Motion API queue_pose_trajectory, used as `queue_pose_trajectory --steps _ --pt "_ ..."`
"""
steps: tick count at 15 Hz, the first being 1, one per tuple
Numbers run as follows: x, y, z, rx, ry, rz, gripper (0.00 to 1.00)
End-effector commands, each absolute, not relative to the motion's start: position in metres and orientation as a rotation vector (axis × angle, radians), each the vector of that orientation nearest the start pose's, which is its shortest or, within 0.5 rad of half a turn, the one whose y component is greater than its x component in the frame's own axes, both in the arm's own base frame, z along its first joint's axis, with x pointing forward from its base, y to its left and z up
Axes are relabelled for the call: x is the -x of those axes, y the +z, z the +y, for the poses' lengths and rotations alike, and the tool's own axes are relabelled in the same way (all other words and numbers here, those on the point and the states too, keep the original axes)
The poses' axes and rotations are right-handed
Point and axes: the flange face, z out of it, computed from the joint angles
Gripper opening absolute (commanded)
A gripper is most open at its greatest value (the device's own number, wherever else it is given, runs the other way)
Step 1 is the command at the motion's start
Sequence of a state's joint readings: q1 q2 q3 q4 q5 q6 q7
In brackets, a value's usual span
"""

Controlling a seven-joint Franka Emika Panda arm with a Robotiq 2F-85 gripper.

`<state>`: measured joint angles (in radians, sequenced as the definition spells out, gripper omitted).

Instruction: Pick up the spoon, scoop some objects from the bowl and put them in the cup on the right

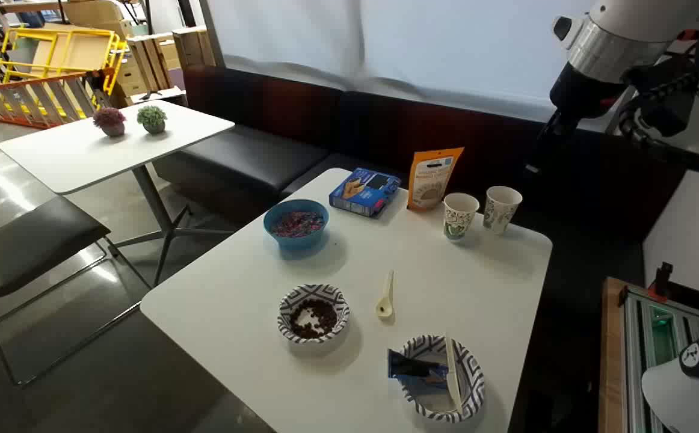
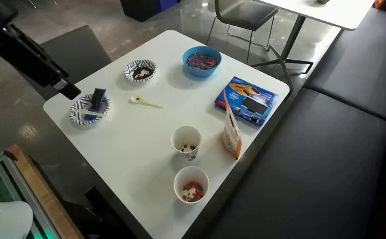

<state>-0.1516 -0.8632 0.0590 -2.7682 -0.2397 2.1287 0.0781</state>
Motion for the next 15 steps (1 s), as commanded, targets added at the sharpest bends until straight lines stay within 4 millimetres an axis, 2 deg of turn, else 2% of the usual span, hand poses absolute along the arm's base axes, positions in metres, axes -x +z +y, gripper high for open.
queue_pose_trajectory --steps 1,3,8,11,12,13,15 --pt "-0.309 0.464 -0.04 3.385 -0.338 0.137 1.0" --pt "-0.306 0.45 -0.04 3.388 -0.289 0.133 1.0" --pt "-0.307 0.448 -0.04 3.388 -0.278 0.131 1.0" --pt "-0.333 0.45 -0.03 3.306 -0.103 0.255 1.0" --pt "-0.341 0.45 -0.026 3.269 -0.045 0.221 1.0" --pt "-0.348 0.448 -0.019 3.251 0.018 0.223 1.0" --pt "-0.367 0.436 -0.008 3.222 0.125 0.333 1.0"
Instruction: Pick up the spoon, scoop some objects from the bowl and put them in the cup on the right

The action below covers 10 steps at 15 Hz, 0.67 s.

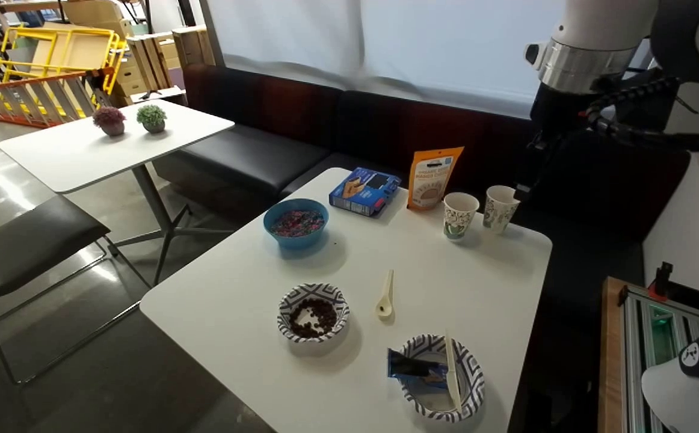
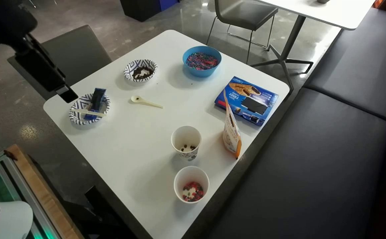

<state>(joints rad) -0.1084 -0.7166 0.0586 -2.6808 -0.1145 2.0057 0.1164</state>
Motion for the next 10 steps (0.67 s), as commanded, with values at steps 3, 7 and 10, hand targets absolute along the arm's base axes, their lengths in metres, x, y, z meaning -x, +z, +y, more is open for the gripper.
queue_pose_trajectory --steps 3,7,10 --pt "-0.399 0.414 0.008 3.136 0.235 0.485 1.0" --pt "-0.439 0.368 0.021 2.979 0.392 0.64 1.0" --pt "-0.464 0.334 0.019 2.842 0.49 0.769 1.0"
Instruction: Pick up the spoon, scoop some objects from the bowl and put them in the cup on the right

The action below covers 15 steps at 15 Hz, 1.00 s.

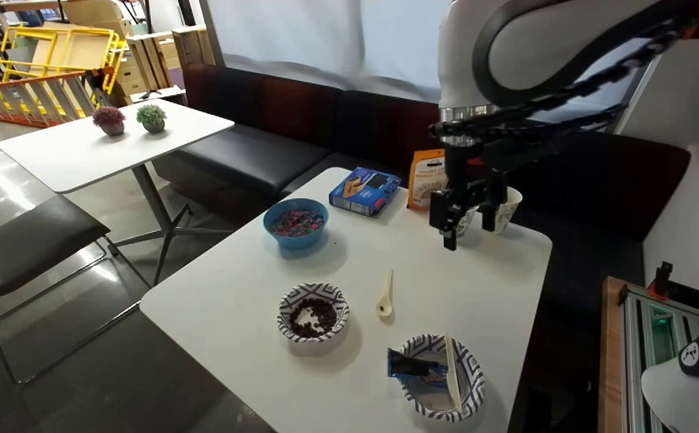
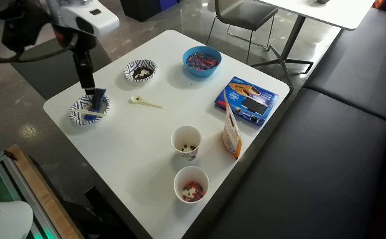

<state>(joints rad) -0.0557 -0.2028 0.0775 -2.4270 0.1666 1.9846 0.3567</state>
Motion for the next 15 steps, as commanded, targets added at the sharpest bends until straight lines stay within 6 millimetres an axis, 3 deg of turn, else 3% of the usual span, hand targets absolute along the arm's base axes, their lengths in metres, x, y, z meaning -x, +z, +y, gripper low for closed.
queue_pose_trajectory --steps 1,10,15 --pt "-0.472 0.322 0.018 2.796 0.515 0.816 1.0" --pt "-0.531 0.236 -0.018 2.325 0.636 1.214 1.0" --pt "-0.551 0.202 -0.034 2.134 0.442 1.468 1.0"
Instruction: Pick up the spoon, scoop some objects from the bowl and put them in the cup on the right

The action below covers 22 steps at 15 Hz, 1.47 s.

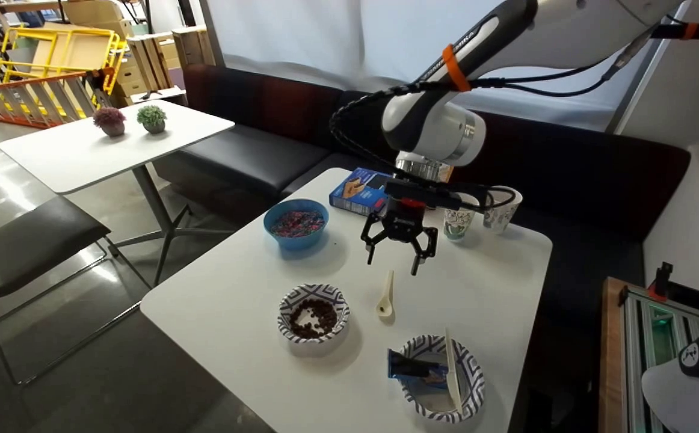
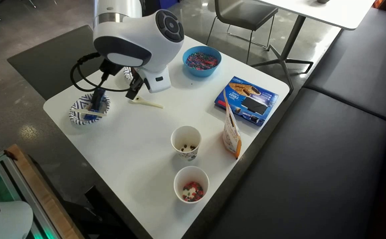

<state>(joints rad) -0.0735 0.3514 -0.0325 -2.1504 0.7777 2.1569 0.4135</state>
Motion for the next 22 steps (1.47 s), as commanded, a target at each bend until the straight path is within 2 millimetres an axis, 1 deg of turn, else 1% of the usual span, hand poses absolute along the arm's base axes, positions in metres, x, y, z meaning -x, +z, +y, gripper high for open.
queue_pose_trajectory --steps 1,2,3,5,10,12,14,18,22 --pt "-0.553 0.197 -0.035 2.13 0.41 1.493 1.0" --pt "-0.554 0.191 -0.035 2.14 0.416 1.498 1.0" --pt "-0.547 0.2 -0.038 2.17 0.432 1.444 1.0" --pt "-0.546 0.196 -0.038 2.172 0.434 1.449 1.0" --pt "-0.547 0.198 -0.039 2.171 0.43 1.448 1.0" --pt "-0.548 0.191 -0.039 2.218 0.433 1.452 1.0" --pt "-0.549 0.187 -0.039 2.233 0.447 1.401 1.0" --pt "-0.55 0.173 -0.038 2.221 0.491 1.373 1.0" --pt "-0.552 0.152 -0.039 2.226 0.508 1.377 1.0"
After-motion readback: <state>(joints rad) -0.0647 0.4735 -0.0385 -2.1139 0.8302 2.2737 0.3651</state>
